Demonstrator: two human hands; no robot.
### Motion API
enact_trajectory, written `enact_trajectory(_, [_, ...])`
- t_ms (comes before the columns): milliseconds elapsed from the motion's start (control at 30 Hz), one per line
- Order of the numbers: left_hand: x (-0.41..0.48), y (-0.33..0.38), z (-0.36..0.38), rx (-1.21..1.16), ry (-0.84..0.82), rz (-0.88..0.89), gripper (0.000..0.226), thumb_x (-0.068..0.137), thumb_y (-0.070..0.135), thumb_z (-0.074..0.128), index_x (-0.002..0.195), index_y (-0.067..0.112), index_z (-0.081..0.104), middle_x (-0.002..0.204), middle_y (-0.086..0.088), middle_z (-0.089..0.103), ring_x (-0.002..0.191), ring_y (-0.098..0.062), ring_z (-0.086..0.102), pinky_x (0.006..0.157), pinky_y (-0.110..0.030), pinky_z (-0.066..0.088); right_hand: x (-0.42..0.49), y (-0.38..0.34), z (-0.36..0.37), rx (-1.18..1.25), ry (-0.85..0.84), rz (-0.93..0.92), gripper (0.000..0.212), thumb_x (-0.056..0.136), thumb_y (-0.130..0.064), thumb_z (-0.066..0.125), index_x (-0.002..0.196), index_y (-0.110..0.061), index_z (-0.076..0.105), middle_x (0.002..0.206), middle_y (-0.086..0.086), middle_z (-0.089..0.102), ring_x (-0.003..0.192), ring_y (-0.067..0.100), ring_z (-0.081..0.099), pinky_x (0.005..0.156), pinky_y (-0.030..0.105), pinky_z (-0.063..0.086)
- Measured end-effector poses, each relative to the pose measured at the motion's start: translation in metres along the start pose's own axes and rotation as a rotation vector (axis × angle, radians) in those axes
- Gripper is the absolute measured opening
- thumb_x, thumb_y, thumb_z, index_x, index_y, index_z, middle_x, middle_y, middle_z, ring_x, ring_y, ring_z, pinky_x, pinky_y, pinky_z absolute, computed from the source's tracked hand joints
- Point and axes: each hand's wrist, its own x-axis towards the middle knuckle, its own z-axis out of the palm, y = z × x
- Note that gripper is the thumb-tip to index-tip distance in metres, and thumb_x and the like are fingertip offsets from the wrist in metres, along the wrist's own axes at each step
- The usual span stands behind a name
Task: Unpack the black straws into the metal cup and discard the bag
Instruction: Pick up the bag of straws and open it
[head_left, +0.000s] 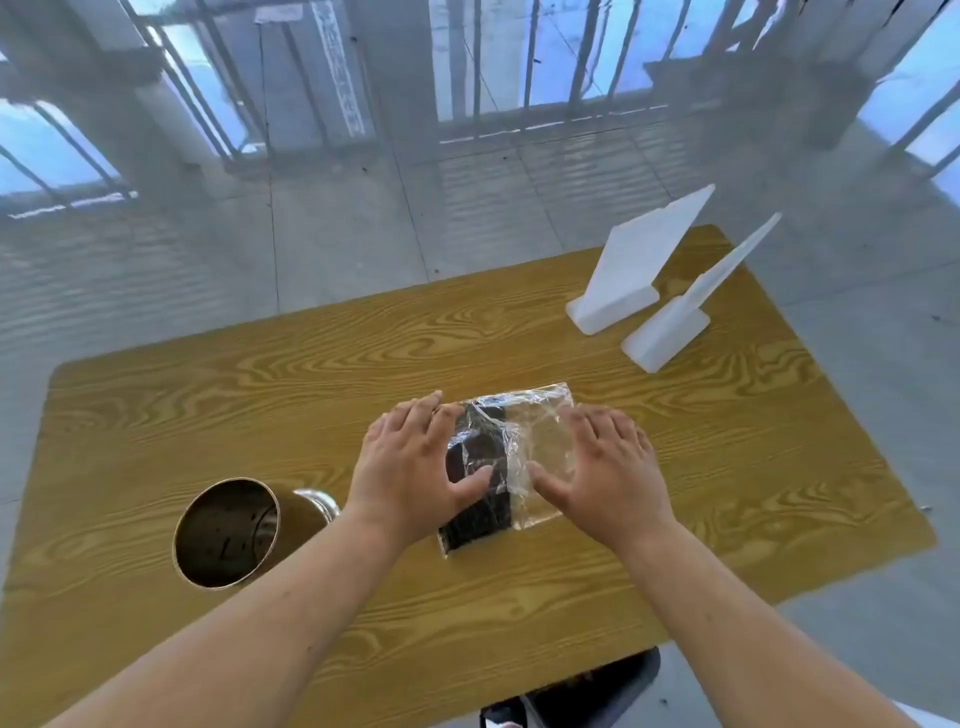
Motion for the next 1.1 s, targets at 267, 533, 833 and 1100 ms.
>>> enact_trajectory(267, [0.006,-0.002,0.041,0.035,-0.206,-0.104,0.102,0.084,0.087,0.047,0.165,0.032,0.022,0.177,0.001,0.016,0.160,-0.027,0.021,0.126,-0.047,0.024,-0.002,0.003,0.051,-0.036,-0.235,-0.080,0.095,0.086,-0.087,0.029,0.165,-0.036,0.015,0.174,0.006,0.024,0.160,0.037,0.020,0.130,0.054,0.020])
enact_trajectory(533, [0.005,-0.006,0.062,-0.265,-0.226,-0.465,0.114,0.085,0.078,0.065,0.165,0.012,0.018,0.166,-0.015,0.029,0.151,-0.036,0.035,0.120,-0.047,0.036,0.001,0.015,0.069,-0.059,-0.268,-0.107,0.089,0.088,-0.088,0.024,0.165,-0.045,0.010,0.176,0.006,0.020,0.160,0.037,0.020,0.129,0.054,0.020])
enact_trajectory(833, [0.037,-0.007,0.064,-0.895,-0.190,-0.937,0.113,0.074,0.058,0.091,0.152,0.004,0.031,0.120,-0.008,0.060,0.109,-0.032,0.061,0.091,-0.045,0.054,0.003,0.025,0.072,-0.050,-0.278,-0.100,0.088,0.091,-0.083,0.023,0.167,-0.038,0.018,0.177,0.000,0.017,0.162,0.028,0.015,0.130,0.047,0.013])
enact_trajectory(1100, [0.038,0.008,0.056,-1.186,-0.293,-0.813,0.100,0.091,0.035,0.083,0.166,0.012,0.022,0.163,-0.013,0.047,0.147,-0.039,0.045,0.123,-0.057,0.031,0.006,0.026,0.061,-0.008,-0.292,-0.089,0.081,0.098,-0.067,0.041,0.167,-0.029,0.022,0.175,0.002,0.023,0.161,0.026,0.018,0.132,0.043,0.016])
